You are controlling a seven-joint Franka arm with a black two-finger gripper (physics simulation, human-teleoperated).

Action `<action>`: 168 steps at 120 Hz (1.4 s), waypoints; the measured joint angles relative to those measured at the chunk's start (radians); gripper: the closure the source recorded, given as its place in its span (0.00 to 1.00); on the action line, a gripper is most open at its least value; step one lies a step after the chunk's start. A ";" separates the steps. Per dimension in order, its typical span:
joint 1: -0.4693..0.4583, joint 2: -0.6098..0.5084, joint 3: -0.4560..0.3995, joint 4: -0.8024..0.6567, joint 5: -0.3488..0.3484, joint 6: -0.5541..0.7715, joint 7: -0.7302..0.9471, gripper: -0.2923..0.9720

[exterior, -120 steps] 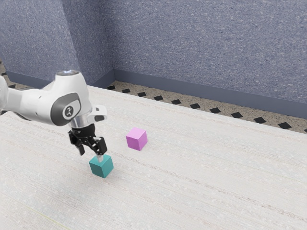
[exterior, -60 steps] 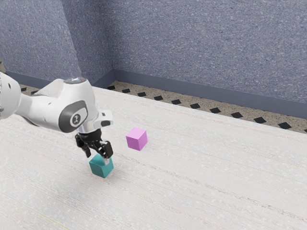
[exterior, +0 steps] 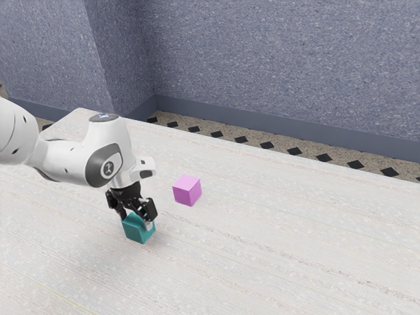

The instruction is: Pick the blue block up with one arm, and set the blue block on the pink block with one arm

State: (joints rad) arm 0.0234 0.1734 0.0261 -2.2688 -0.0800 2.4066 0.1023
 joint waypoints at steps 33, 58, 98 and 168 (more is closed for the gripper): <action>0.007 0.000 0.000 -0.004 -0.011 0.016 0.038 0.36; 0.007 0.000 0.002 -0.004 -0.020 0.019 0.062 0.47; -0.005 -0.016 0.015 0.173 0.024 -0.061 0.049 0.57; -0.035 0.403 -0.007 0.848 0.070 -0.363 0.010 0.58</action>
State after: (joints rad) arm -0.0120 0.5763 0.0190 -1.4205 -0.0101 2.0439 0.1120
